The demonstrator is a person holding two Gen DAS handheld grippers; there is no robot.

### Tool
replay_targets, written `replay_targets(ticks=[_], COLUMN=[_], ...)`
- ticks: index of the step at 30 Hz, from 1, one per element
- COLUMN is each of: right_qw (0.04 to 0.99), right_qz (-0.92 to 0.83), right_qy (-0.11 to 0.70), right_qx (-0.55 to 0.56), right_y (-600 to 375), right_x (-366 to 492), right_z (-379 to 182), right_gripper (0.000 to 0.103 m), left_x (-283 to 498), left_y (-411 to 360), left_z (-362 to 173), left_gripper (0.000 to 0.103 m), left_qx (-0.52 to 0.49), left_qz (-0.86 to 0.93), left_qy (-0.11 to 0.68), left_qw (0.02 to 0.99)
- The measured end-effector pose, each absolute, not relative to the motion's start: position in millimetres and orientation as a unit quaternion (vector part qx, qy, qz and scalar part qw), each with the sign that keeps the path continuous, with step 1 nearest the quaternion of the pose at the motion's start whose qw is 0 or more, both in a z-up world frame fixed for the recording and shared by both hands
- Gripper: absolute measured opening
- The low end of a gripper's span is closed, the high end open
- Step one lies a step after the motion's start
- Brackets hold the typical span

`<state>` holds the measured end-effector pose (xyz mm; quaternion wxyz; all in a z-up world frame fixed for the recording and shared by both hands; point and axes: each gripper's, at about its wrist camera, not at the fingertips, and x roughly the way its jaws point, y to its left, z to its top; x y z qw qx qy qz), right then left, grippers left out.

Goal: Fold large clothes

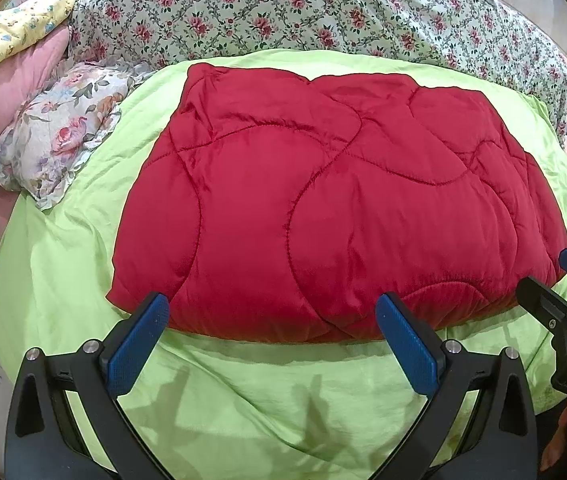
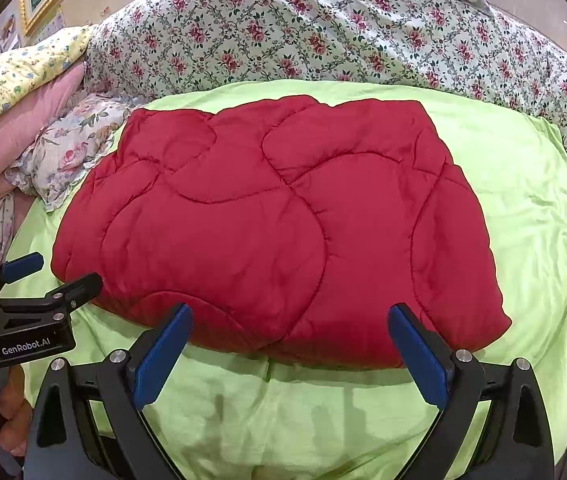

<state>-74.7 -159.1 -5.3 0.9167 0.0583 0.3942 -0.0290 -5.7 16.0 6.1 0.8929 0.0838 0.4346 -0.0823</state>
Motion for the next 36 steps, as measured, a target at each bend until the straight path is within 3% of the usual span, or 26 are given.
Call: replay_targets(ticks=[36], right_qw=[0.918], right_qz=[-0.031], right_qy=[0.391], right_qx=[0.058], right_y=[-160.4], right_x=[-74.3], right_z=[-2.1], right_gripper=[0.099], left_x=[-2.8], left_y=[16.9], left_z=[11.7], left_gripper=[0.103], left_qx=[0.083], left_qz=[-0.078], left_qy=[0.431], left_qw=[0.895])
